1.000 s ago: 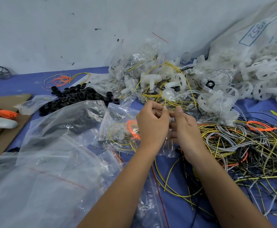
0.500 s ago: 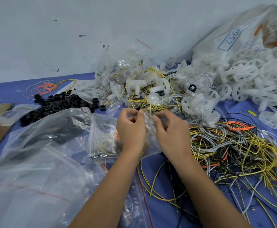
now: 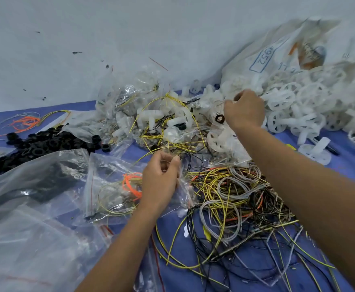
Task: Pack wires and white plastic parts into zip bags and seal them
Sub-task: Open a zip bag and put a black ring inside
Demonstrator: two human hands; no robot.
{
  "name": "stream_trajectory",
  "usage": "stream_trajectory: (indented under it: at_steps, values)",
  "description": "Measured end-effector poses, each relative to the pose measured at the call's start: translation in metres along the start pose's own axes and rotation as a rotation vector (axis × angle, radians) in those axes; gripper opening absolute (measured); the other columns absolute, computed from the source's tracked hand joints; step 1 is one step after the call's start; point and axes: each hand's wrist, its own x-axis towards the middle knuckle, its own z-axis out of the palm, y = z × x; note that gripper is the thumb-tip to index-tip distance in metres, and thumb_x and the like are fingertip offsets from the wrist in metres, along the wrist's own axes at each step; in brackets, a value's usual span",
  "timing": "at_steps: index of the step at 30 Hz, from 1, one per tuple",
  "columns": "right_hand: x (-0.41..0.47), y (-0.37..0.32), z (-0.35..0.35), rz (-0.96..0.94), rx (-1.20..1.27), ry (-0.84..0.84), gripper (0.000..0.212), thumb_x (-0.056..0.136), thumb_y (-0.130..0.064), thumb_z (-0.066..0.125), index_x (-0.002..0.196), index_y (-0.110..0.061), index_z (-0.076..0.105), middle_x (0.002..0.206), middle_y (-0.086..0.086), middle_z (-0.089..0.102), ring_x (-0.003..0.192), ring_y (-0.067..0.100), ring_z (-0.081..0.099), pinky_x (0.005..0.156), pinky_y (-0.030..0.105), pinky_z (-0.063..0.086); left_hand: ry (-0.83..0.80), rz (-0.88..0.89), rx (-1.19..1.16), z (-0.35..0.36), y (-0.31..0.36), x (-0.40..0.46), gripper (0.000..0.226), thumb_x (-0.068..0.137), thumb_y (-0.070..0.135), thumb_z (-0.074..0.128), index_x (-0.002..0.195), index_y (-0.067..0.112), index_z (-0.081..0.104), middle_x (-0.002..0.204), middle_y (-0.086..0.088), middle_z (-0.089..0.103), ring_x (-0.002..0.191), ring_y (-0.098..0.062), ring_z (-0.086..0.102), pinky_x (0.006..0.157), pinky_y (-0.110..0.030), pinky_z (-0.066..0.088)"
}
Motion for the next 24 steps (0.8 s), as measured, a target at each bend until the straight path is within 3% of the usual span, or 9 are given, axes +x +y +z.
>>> stream_trajectory:
  at_steps: [3,6,10,12,16,19,21,24]
  values:
    - [0.024,0.017,0.01,0.202,-0.06,-0.118,0.079,0.086,-0.056,0.071,0.141,-0.007,0.041,0.141,0.019,0.049,0.125,0.038,0.054,0.091,0.042,0.048,0.008,-0.009,0.001,0.001,-0.002,0.0,0.014,0.102,0.03,0.061,0.092,0.02,0.06,0.07,-0.001,0.066,0.057,-0.016,0.057,0.056,-0.034,0.046]
    - [0.037,0.025,0.023,0.188,-0.077,-0.197,0.101,0.071,-0.069,0.078,0.14,-0.007,0.039,0.137,0.017,0.054,0.123,0.036,0.056,0.083,0.038,0.046,0.009,-0.014,-0.012,0.001,-0.003,0.001,0.014,0.102,0.027,0.061,0.091,0.017,0.06,0.064,0.003,0.064,0.049,-0.013,0.055,0.048,-0.025,0.043]
    - [0.043,0.02,0.032,0.19,-0.104,-0.211,0.113,0.06,-0.076,0.08,0.139,-0.006,0.04,0.131,0.013,0.06,0.121,0.034,0.058,0.074,0.036,0.041,-0.001,-0.014,0.0,0.001,-0.004,0.002,0.015,0.103,0.027,0.06,0.092,0.015,0.06,0.064,0.001,0.064,0.049,-0.014,0.055,0.048,-0.025,0.043]
    - [0.043,0.017,0.036,0.215,-0.112,-0.209,0.104,0.061,-0.072,0.083,0.134,-0.008,0.046,0.129,0.013,0.061,0.12,0.034,0.058,0.073,0.036,0.038,-0.005,-0.014,0.006,0.0,-0.005,0.002,0.015,0.102,0.028,0.06,0.092,0.016,0.06,0.066,0.0,0.065,0.051,-0.014,0.056,0.05,-0.027,0.044]
    - [0.043,0.018,0.037,0.258,0.031,-0.119,0.057,0.073,-0.047,0.088,0.104,-0.011,0.056,0.114,0.011,0.067,0.109,0.03,0.063,0.064,0.032,0.04,-0.006,-0.016,0.007,0.0,-0.004,0.001,0.015,0.102,0.027,0.06,0.09,0.018,0.06,0.066,0.001,0.064,0.051,-0.014,0.056,0.049,-0.026,0.044]
    - [0.045,0.025,0.036,0.28,0.17,-0.108,0.036,0.075,-0.028,0.086,0.093,-0.011,0.059,0.106,0.015,0.071,0.098,0.03,0.07,0.063,0.033,0.054,-0.01,-0.014,0.016,0.0,-0.004,0.001,0.015,0.102,0.026,0.06,0.089,0.019,0.06,0.067,-0.001,0.064,0.051,-0.015,0.056,0.05,-0.027,0.044]
    - [0.045,0.031,0.034,0.288,0.278,-0.097,0.028,0.075,-0.018,0.085,0.085,-0.01,0.059,0.1,0.019,0.072,0.093,0.033,0.072,0.076,0.044,0.062,-0.012,-0.006,0.036,0.0,-0.004,0.001,0.015,0.102,0.026,0.06,0.089,0.019,0.06,0.069,-0.004,0.065,0.053,-0.016,0.057,0.053,-0.031,0.045]
    - [0.042,0.039,0.03,0.326,0.48,-0.106,0.026,0.081,-0.008,0.082,0.072,-0.009,0.058,0.082,0.015,0.069,0.078,0.033,0.075,0.071,0.047,0.064,-0.009,-0.005,0.045,-0.001,-0.003,0.001,0.015,0.102,0.025,0.06,0.089,0.018,0.06,0.068,-0.004,0.065,0.052,-0.016,0.057,0.053,-0.032,0.045]
